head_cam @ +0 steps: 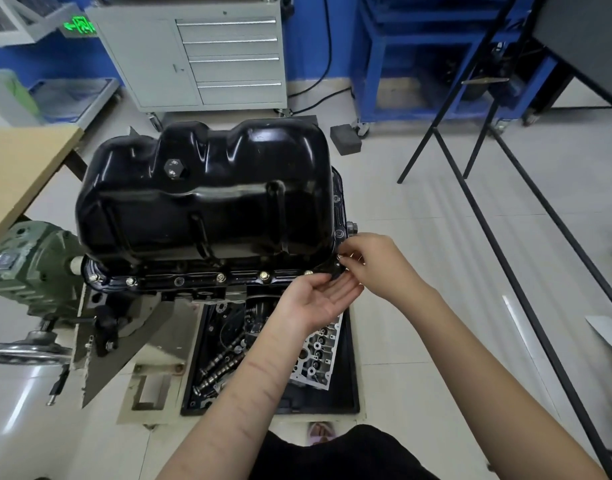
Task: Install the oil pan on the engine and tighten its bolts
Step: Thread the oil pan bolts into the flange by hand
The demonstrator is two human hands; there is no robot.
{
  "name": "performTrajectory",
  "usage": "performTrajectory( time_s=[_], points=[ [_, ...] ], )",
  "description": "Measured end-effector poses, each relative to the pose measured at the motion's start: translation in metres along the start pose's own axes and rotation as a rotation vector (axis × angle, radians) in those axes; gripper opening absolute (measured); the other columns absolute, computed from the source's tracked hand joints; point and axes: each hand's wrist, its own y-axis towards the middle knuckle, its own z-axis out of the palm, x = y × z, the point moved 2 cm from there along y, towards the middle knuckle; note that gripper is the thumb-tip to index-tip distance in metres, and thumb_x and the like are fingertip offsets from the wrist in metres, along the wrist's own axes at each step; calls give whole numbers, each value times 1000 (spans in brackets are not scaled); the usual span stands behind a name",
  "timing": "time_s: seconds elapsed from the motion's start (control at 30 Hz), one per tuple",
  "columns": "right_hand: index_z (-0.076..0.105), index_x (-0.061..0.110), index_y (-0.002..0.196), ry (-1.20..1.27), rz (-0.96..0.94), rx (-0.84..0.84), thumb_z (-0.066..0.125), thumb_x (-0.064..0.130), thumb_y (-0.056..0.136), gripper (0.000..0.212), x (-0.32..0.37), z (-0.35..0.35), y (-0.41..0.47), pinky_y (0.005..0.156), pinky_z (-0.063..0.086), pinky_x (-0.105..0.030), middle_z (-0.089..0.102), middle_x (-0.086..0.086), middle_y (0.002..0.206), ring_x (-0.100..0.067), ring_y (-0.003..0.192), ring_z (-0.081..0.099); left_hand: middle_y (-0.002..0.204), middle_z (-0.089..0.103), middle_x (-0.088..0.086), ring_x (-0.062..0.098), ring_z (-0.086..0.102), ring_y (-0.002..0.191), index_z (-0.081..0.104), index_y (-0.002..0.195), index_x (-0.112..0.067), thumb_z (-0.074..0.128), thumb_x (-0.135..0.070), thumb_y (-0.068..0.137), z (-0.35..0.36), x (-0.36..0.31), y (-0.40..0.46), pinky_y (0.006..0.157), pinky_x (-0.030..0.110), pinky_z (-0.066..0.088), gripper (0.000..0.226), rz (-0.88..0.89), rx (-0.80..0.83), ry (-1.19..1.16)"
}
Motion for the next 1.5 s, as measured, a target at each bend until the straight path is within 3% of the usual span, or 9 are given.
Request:
performTrajectory(
  time_s=[0.17, 0.53, 0.77, 0.9, 1.07, 1.27, 1.43, 1.5],
  points=[
    [68, 5, 106, 85, 38, 2, 58, 5, 86, 23, -1, -4, -1, 74, 33, -11, 68, -9, 104, -22, 97, 61, 131, 51, 23, 34, 47, 124, 54, 89, 15, 34, -2, 95, -2, -1, 2, 97, 50, 35, 27, 4, 15, 9],
    [69, 4, 103, 72, -6, 8, 59, 4, 85, 21, 0, -4, -3, 69, 30, -10, 68, -10, 100, -20, 90, 59, 131, 51, 22, 34, 47, 124, 53, 89, 14, 34, -2, 95, -3, 0, 2, 98, 50, 34, 26, 8, 13, -1],
    [69, 6, 105, -29, -49, 35, 58, 9, 86, 21, 4, -3, -3, 76, 34, -17, 66, -10, 100, -23, 95, 58, 130, 51, 22, 33, 47, 124, 55, 84, 14, 35, 0, 94, -2, 0, 0, 93, 51, 36, 27, 11, 11, 24],
    [67, 9, 105, -123, -29, 58, 57, 17, 88, 20, 6, -1, -3, 82, 41, -30, 60, -8, 101, -21, 102, 52, 129, 52, 21, 33, 48, 124, 56, 82, 14, 35, 0, 94, -2, 0, 0, 92, 51, 37, 28, 0, 17, 17],
    [61, 9, 97, -240, 13, 42, 58, 27, 87, 20, 10, -1, 1, 69, 36, -27, 58, -6, 101, -21, 101, 51, 129, 52, 22, 34, 48, 124, 56, 81, 14, 35, 0, 94, -2, 0, 0, 92, 51, 37, 28, 3, 24, 25],
    [63, 7, 106, -229, -54, 109, 54, 16, 89, 21, 12, -2, -2, 81, 42, -31, 59, -10, 106, -25, 105, 52, 128, 53, 21, 33, 48, 123, 56, 82, 13, 37, 0, 94, -2, 1, 0, 91, 51, 37, 26, -5, 28, 23],
    [57, 6, 103, -360, -24, 18, 55, 28, 89, 26, 16, 5, -3, 76, 39, -30, 57, -9, 105, -24, 107, 47, 124, 55, 19, 32, 48, 123, 55, 82, 11, 37, 0, 94, -3, 1, 2, 91, 51, 38, 24, -3, 28, 17],
    [55, 7, 105, -346, -20, 20, 55, 30, 89, 29, 15, 6, -5, 76, 39, -31, 56, -8, 106, -24, 106, 47, 111, 60, 20, 32, 48, 123, 55, 80, 8, 37, 0, 94, -3, 1, 4, 90, 50, 38, 25, 5, 22, 21]
  ],
)
